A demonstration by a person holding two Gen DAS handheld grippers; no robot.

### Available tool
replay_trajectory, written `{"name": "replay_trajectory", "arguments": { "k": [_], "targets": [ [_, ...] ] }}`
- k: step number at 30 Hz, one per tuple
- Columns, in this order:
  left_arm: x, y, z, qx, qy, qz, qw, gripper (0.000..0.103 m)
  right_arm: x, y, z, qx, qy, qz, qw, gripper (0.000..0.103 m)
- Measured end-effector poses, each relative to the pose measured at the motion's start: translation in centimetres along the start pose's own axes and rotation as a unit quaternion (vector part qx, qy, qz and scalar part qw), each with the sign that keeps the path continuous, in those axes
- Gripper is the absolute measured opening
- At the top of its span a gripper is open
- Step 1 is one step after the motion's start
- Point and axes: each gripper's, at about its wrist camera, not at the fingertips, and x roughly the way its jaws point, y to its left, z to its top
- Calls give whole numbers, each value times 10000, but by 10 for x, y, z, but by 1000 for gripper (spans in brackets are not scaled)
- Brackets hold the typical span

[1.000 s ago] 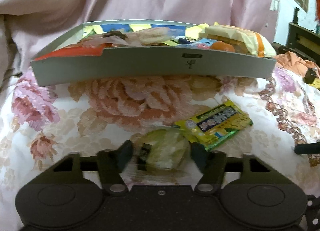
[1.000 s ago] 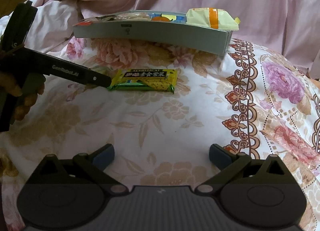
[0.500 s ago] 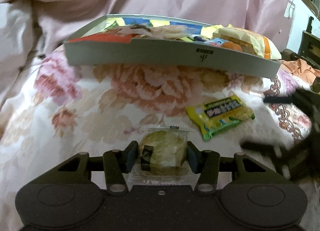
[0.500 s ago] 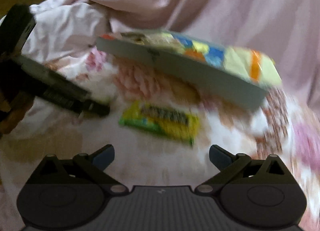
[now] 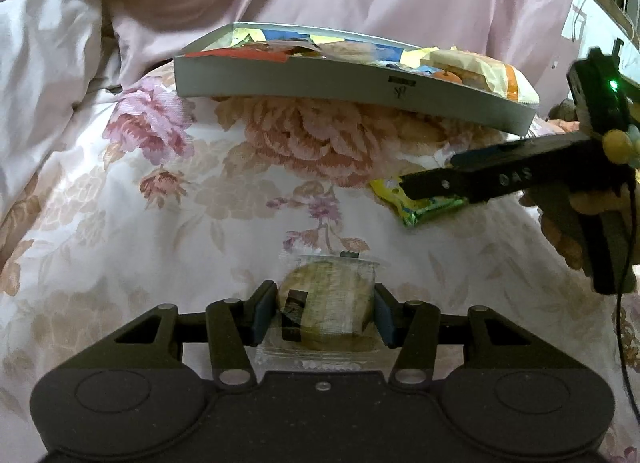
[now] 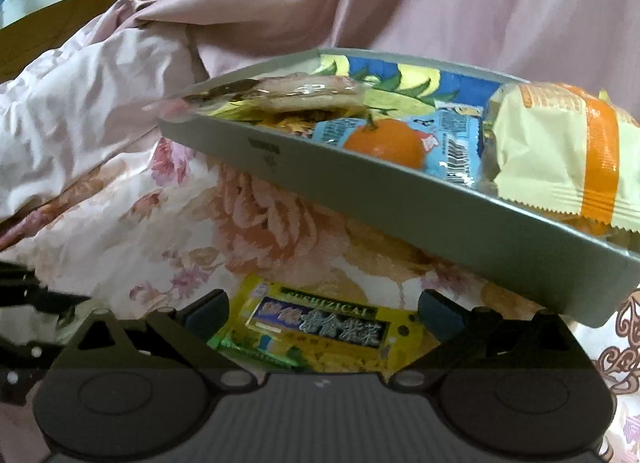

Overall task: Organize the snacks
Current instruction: 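Grasp the round wrapped cake with the left tool while the right tool grasps the yellow-green biscuit pack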

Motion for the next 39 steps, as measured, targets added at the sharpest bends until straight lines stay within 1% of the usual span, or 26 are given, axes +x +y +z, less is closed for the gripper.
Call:
{"name": "replay_trajectory", "arguments": {
  "k": [3, 5, 11, 14, 16, 21, 24, 27, 29, 30, 32, 34, 37, 39],
  "targets": [
    [-1, 2, -2, -67, -60, -40, 10000, 53, -5, -1, -4, 51, 76, 145, 9999, 103],
    [-1, 3, -2, -105, -82, -50, 9999, 53, -9, 3, -8, -35, 194, 227, 9995, 102],
    [-3, 6, -1, -273, -149, -58, 9995, 53, -27, 24, -25, -587, 521, 394, 9961, 102],
    [-3, 5, -1, -272, -165, -48, 9995, 53, -31, 35, -23, -997, 381, 84, 9942, 102],
    [-2, 6, -1, -284, -162, -57, 9994, 53, -29, 40, -18, -1172, 303, -41, 9926, 102],
    [0, 6, -1, -303, -169, -80, 9994, 53, -9, 38, -9, -1151, 460, -24, 9923, 102],
    [0, 8, -1, -333, -170, -101, 9992, 53, -1, 37, -10, -1099, 619, 87, 9920, 99],
    [1, 7, -1, -353, -164, -105, 9992, 53, -5, 38, -12, -1087, 639, 133, 9919, 91],
    [1, 7, 0, -356, -154, -107, 9992, 53, -11, 40, -15, -1073, 661, 122, 9920, 84],
    [1, 7, 0, -348, -146, -104, 9992, 53, -15, 41, -17, -1057, 666, 116, 9921, 82],
    [1, 7, 1, -331, -120, -97, 9993, 53, -23, 45, -22, -1065, 688, 41, 9919, 76],
    [1, 8, 1, -374, -101, -105, 9992, 53, -29, 50, -26, -992, 718, 17, 9925, 72],
    [0, 9, 1, -420, -91, -113, 9990, 53, -37, 57, -31, -856, 766, 132, 9933, 72],
    [0, 8, 1, -412, -93, -108, 9990, 53, -39, 64, -33, -944, 752, 141, 9926, 73]
  ]
}}
